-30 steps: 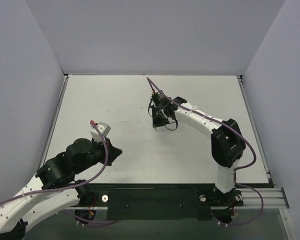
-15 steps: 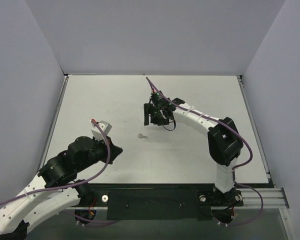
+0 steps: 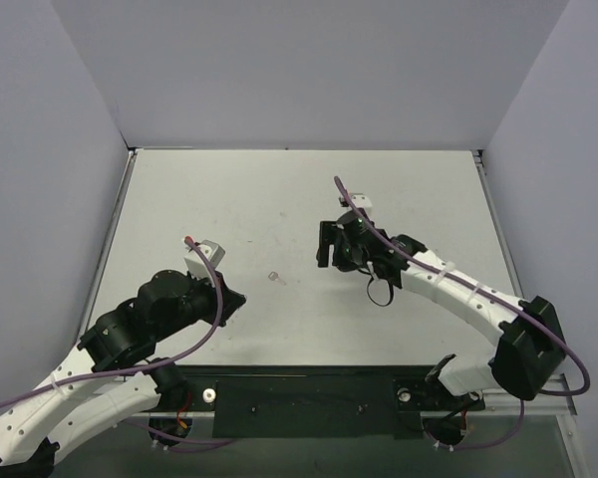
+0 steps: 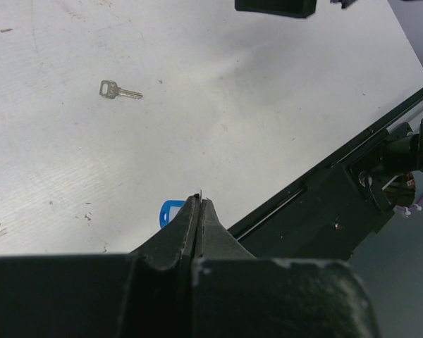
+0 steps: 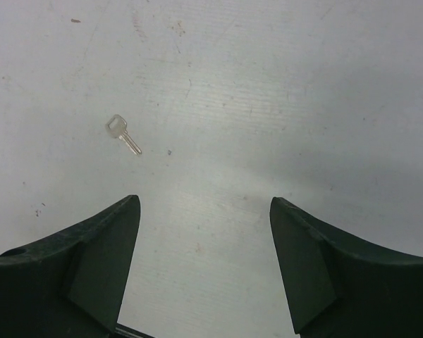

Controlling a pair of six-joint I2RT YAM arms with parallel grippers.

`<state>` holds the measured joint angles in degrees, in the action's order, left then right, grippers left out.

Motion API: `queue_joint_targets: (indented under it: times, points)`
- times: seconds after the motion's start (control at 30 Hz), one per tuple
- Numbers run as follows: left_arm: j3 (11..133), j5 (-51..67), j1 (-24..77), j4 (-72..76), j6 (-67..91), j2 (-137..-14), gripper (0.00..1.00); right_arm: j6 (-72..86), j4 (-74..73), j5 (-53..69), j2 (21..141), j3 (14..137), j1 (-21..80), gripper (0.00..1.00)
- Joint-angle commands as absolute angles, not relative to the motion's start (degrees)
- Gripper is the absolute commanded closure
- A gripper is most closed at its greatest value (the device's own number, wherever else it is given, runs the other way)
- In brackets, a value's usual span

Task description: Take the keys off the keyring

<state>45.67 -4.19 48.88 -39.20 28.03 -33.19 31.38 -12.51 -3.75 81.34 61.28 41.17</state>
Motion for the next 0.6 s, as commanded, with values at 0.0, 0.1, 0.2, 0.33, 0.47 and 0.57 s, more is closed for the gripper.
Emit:
queue_joint_targets:
  times: [0.0, 0.1, 0.2, 0.33, 0.47, 0.57]
  points:
    - [46.05, -3.69, 48.25, -36.56, 27.33, -33.57, 1.00, 29.63, -7.74, -13.09, 73.41, 52.40, 44.20, 0.31]
    - [46.05, -3.78, 47.99, -36.56, 27.33, -33.57, 1.00, 27.87, -5.37, -17.56, 69.36, 46.43, 46.84, 0.30]
    - [46.05, -4.13, 47.90, -36.48, 27.33, -33.66, 1.00, 26.55, -0.55, -20.03, 64.53, 39.31, 48.60, 0.30]
    - [45.97, -5.10, 47.81, -36.83, 27.51, -33.92, 1.00, 25.58, 7.71, -24.16, 58.47, 29.82, 51.41, 0.30]
    - [46.14, -5.98, 47.81, -37.00, 27.77, -34.80, 1.00, 25.23, 8.79, -31.18, 54.41, 24.36, 53.96, 0.30]
    - [46.14, -6.15, 47.72, -37.09, 27.95, -35.68, 1.00, 25.75, 9.14, -33.13, 52.31, 21.89, 55.28, 0.30]
